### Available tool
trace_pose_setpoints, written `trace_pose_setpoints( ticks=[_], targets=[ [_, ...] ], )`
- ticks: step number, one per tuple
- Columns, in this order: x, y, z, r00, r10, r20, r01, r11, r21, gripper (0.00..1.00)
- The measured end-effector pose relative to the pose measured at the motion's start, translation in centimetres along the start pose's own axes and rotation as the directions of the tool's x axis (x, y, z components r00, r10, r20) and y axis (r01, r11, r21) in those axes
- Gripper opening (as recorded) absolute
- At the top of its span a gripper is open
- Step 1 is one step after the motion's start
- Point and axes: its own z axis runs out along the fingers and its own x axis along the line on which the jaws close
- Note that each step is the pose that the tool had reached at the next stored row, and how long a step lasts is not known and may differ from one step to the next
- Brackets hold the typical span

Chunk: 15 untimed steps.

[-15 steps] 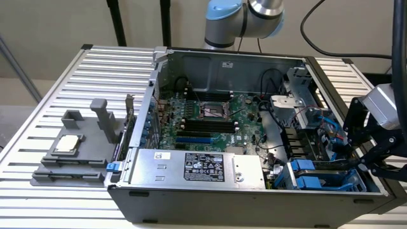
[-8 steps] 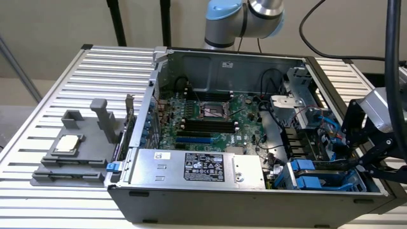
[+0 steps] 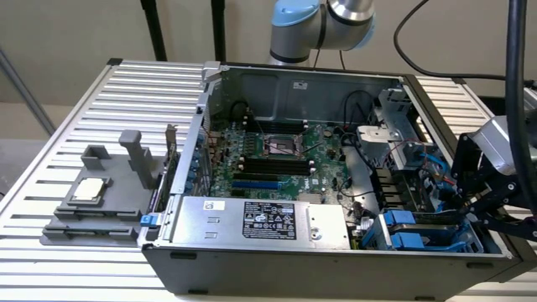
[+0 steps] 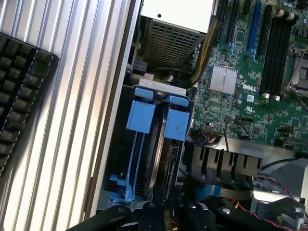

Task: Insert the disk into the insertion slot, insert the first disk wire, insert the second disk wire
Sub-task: 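Insert the first disk wire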

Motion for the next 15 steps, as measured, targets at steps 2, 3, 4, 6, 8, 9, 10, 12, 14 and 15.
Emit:
trace_pose_setpoints(
  ticks=[2,3,4,6,8,9,10,12,14,15],
  targets=[
    [0.0,0.00,0.00,1.0000,-0.001,0.0000,0.001,1.0000,-0.0002,0.24],
    [0.0,0.01,-0.01,1.0000,-0.002,-0.0001,0.002,1.0000,-0.0003,0.21],
    [0.0,0.07,-0.02,1.0000,-0.003,-0.0001,0.003,1.0000,-0.0004,0.16],
    [-0.1,0.31,-0.03,1.0000,-0.004,0.0001,0.004,1.0000,-0.0006,0.16],
    [-0.2,0.79,-0.02,1.0000,-0.005,0.0000,0.005,1.0000,-0.0007,0.16],
    [-0.2,1.13,-0.02,1.0000,-0.005,-0.0001,0.005,1.0000,-0.0007,0.16],
    [-0.3,1.50,-0.01,1.0000,-0.005,-0.0001,0.005,1.0000,-0.0007,0.16],
    [-0.4,2.19,0.02,1.0000,-0.005,-0.0001,0.005,1.0000,-0.0007,0.16],
    [-0.5,2.62,0.04,1.0000,-0.002,0.0001,0.002,1.0000,-0.0003,0.16],
    [-0.5,2.73,0.05,1.0000,0.004,0.0001,-0.004,1.0000,0.0006,0.16]
  ],
)
